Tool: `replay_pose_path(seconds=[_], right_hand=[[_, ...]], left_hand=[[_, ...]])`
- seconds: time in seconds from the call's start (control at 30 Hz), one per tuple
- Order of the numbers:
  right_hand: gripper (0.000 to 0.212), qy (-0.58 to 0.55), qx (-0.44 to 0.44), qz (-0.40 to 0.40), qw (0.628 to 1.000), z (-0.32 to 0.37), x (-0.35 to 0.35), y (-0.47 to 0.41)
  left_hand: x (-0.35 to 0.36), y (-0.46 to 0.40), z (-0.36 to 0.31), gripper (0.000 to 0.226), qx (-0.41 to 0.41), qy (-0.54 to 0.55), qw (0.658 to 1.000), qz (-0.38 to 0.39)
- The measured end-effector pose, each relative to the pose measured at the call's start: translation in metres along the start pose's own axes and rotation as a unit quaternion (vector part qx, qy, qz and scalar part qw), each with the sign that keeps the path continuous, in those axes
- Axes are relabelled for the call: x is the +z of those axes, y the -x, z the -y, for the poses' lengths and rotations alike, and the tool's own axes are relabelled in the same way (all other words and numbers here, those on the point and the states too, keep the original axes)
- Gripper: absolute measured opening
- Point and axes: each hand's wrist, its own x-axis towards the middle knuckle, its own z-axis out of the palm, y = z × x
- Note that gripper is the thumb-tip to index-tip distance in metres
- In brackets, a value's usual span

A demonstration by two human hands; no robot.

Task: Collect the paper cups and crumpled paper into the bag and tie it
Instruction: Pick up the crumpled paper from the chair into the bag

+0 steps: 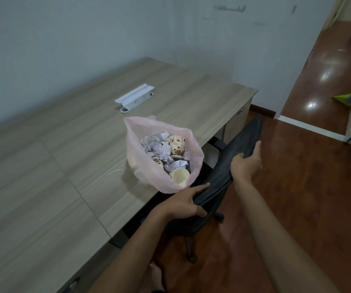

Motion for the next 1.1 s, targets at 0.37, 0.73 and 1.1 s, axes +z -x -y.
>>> replay_pose_path(seconds=[0.37, 0.73, 1.1], right_hand=[[0.067, 0.077, -0.08, 0.051, 0.993, 0.008, 0.014, 0.023], [0.049, 0.308, -0.277, 0.353, 0.839, 0.02, 0.069, 0.063], [0.042, 0.478, 0.047, 0.517, 0.709, -0.03, 0.113, 0.099]], left_hand=[[-0.008, 0.021, 0.008, 0.094, -0.007, -0.025, 0.999, -0.027], [-0.088, 0.05, 0.042, 0.06, -0.042, 0.101, 0.956, -0.273], [-0.142, 0.102, 0.097, 0.071, -0.297, -0.151, 0.672, -0.661]])
